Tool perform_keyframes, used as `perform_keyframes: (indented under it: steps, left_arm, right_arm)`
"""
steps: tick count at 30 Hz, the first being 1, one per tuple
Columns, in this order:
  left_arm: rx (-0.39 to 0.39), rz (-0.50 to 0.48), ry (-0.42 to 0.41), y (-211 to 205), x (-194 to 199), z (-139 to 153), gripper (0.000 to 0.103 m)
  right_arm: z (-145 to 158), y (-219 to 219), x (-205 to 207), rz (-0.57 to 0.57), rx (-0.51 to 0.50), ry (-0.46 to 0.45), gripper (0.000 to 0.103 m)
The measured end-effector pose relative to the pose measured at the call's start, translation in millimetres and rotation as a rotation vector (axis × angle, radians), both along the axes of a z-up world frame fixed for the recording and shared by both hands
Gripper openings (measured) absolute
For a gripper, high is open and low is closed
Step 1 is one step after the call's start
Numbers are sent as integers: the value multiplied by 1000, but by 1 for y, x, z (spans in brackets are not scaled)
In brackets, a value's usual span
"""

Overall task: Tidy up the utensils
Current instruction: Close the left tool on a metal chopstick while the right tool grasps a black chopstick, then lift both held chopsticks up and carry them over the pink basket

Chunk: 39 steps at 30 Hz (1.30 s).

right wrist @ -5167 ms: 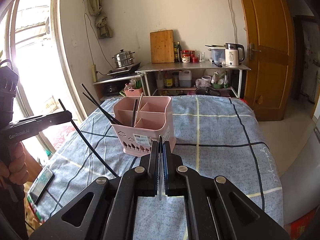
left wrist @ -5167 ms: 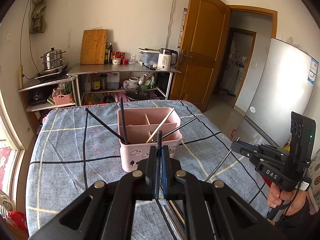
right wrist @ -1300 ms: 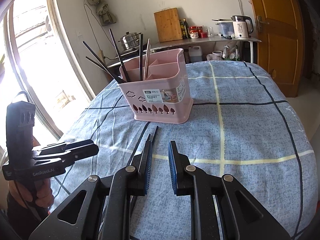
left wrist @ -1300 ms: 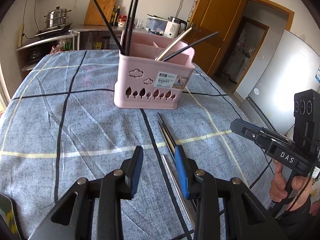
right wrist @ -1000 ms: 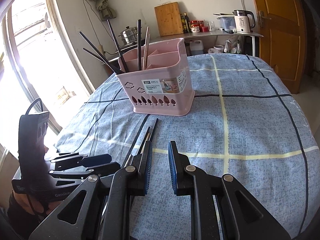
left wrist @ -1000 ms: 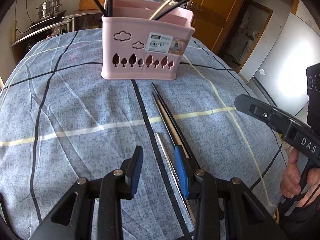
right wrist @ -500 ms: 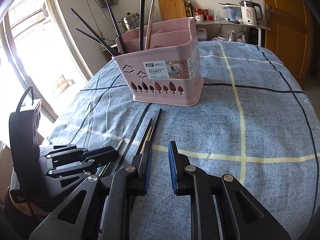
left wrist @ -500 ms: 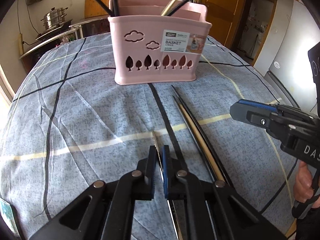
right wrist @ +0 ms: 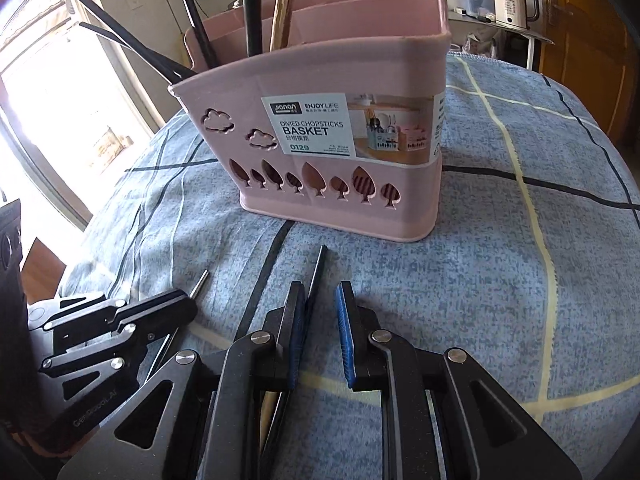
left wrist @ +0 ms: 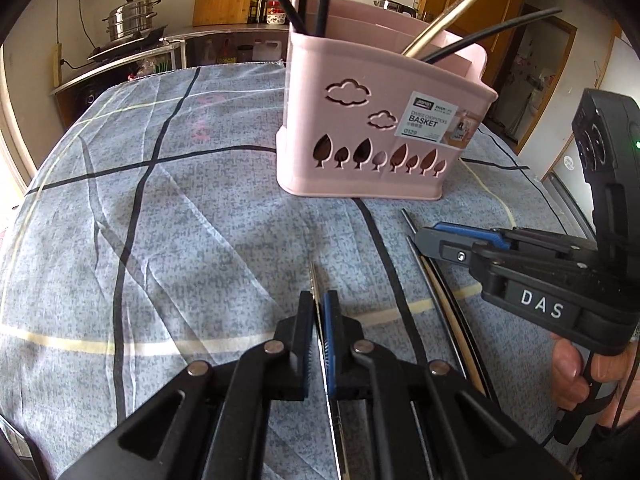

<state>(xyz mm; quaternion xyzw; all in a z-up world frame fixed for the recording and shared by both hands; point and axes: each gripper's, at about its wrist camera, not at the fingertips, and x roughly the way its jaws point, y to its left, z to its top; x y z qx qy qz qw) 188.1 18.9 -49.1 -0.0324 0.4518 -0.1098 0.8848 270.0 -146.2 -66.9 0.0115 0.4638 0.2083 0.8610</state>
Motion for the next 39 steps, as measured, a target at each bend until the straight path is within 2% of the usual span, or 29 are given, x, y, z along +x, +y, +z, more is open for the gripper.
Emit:
perform_keyframes:
  steps: [4,6,7,15,18,23,28,31,34,39]
  left_arm:
    - [2,-3,-5,-1,-1,-1,6]
    - [5,-3,-6,-1,0,-1,6]
    - [3,-4,-6,-1,0,-1,6]
    - [-9,9,2,2,0,-1,6]
    - [16,1,14,-3,3,1,6]
    - [39,-10,41,-8,14,2,7]
    - [91,-23,22,-17,13,2,6]
    - [95,-25,30,-18,15,3,6]
    - [64,-31,39,-17,16,7,5]
    - [12,-36,-7,-11,8,34,5]
  right_arm:
    - [0,5,4,11,-30,-6,16]
    - [0,5,3,10,-56,-16,7]
    - [0,2,2,12,-53,-17,6]
    - [1,-50,-8,-52,-25,19,6]
    - [2,-63,-5,-80,-19,35,7]
    - [3,-52,3,-86,-78,44,7]
    - [4,-43,1,-82,-143,17,7]
    - [4,-42,1,-72,-117,22,6]
    - [8,-42,-4,-60,-79,19,5]
    - [29,-46,-15,-58,-37,-31,5]
